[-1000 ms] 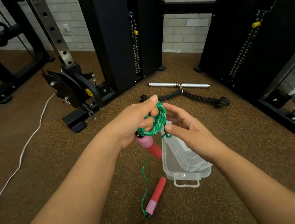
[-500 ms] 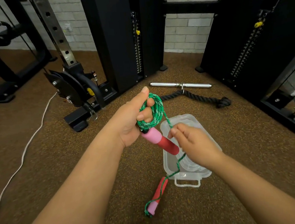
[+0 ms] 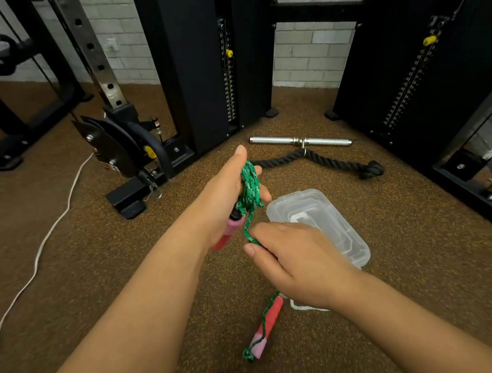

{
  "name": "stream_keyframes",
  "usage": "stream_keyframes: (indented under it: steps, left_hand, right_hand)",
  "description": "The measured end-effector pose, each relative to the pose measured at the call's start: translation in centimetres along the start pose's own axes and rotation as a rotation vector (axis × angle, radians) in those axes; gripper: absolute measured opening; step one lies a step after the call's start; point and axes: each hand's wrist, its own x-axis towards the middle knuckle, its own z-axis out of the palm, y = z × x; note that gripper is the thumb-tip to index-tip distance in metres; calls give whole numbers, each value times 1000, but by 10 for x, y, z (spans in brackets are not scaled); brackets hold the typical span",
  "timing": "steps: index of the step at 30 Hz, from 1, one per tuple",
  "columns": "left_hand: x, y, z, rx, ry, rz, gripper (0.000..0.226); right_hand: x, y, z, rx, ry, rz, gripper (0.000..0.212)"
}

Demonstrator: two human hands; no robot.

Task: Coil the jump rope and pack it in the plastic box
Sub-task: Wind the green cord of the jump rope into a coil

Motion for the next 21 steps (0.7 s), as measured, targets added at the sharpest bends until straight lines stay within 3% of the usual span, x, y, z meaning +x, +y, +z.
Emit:
stream_keyframes:
  steps: [3,9,13,17,21]
  left_hand:
    - [-4,0,1,131,-43,-36,85]
    - [-4,-5,-6,285,-106,-11,84]
    - [-11,-1,-4,444,-257,-20,94]
    - [-11,0,1,326,-423,0,74]
    - [-10,-1,-4,283,-432,34,47]
  right_hand:
    - [3,-1,-12,169,13,22,29]
    - [9,13,-37,471,169,202,18]
    - [10,24,-45,546,200,273,18]
    - [12,36,-43,721,275,360,22]
    - [12,49,-35,825,334,428,31]
